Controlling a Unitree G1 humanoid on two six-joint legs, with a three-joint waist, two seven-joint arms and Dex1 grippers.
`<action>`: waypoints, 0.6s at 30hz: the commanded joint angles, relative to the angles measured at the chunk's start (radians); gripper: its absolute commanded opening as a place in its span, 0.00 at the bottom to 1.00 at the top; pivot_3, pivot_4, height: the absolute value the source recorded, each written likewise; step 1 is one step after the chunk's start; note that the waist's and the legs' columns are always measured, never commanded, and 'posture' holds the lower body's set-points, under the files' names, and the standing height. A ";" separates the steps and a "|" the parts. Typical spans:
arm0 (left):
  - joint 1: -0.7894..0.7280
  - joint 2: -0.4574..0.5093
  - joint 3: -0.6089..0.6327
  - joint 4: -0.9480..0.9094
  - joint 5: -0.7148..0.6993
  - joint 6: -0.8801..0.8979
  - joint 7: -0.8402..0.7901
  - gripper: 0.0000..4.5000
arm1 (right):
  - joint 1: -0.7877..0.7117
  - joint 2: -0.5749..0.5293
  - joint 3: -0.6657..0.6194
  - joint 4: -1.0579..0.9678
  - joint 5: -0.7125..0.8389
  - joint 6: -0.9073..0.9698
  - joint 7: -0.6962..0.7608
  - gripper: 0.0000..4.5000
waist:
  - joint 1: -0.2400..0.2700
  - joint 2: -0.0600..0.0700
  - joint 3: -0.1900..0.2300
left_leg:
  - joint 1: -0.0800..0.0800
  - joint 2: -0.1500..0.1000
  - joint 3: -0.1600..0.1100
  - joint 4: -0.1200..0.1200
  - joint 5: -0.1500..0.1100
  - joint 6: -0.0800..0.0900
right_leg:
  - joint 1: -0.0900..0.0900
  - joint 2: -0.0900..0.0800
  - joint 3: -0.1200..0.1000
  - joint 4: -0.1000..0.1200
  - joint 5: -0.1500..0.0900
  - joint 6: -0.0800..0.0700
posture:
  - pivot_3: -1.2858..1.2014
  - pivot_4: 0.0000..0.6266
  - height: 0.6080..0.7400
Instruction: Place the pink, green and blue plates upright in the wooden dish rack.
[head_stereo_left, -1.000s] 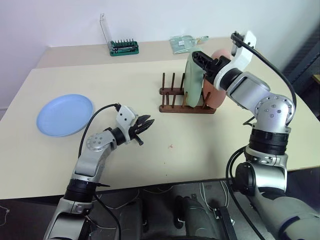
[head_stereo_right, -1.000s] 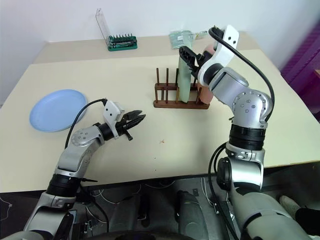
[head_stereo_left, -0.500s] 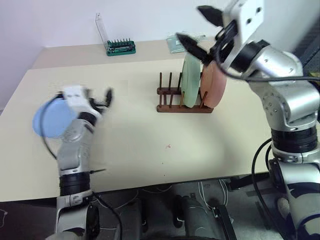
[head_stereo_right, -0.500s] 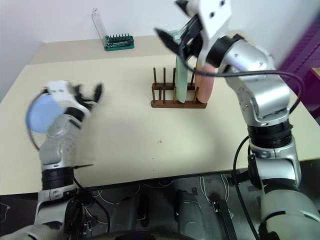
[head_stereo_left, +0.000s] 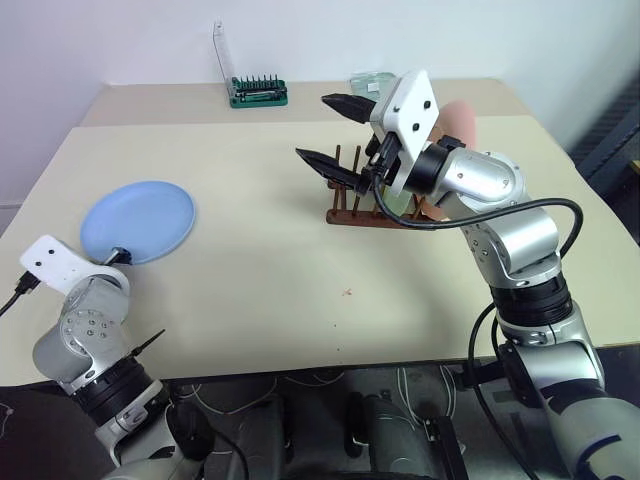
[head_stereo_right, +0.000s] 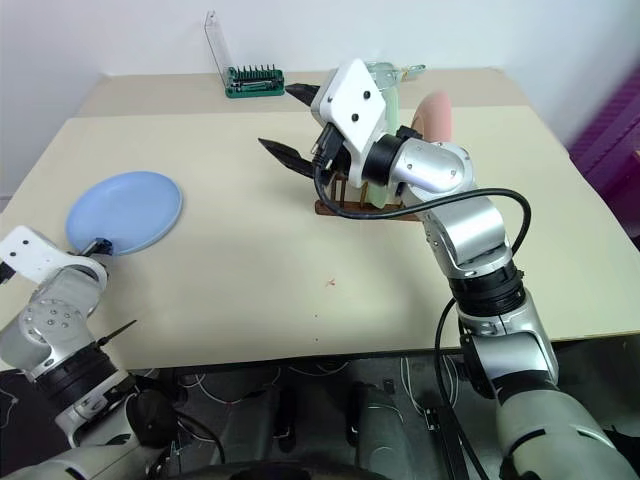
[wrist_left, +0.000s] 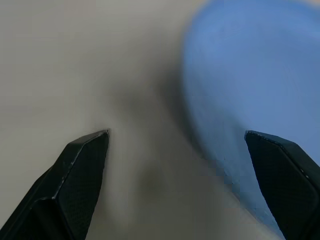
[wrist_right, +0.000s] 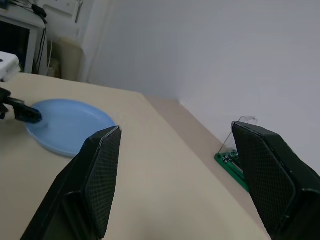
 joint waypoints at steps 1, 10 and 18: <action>-0.034 -0.006 0.075 0.079 -0.091 -0.010 -0.028 0.87 | 0.011 0.011 -0.016 -0.034 -0.022 -0.010 -0.002 0.80 | 0.000 0.000 0.000 | 0.000 0.000 0.000 0.000 0.000 0.000 | 0.000 0.000 0.000 0.000 0.000 0.000 | 0.52 0.24 0.92; -0.072 0.015 -0.004 0.100 -0.138 -0.068 -0.087 0.01 | 0.046 -0.001 -0.006 -0.050 -0.089 -0.014 0.004 0.80 | 0.002 0.000 0.000 | 0.000 0.000 0.000 0.000 0.000 0.000 | 0.001 -0.001 0.000 0.000 0.000 0.000 | 0.52 0.24 0.92; -0.194 0.000 -0.303 -0.080 -0.193 -0.137 -0.248 0.00 | 0.013 -0.001 0.203 0.062 -0.386 -0.310 0.051 0.99 | -0.003 -0.003 0.002 | 0.000 -0.001 0.001 0.000 0.000 -0.001 | 0.000 0.000 0.000 -0.001 0.000 0.000 | 0.52 0.24 0.92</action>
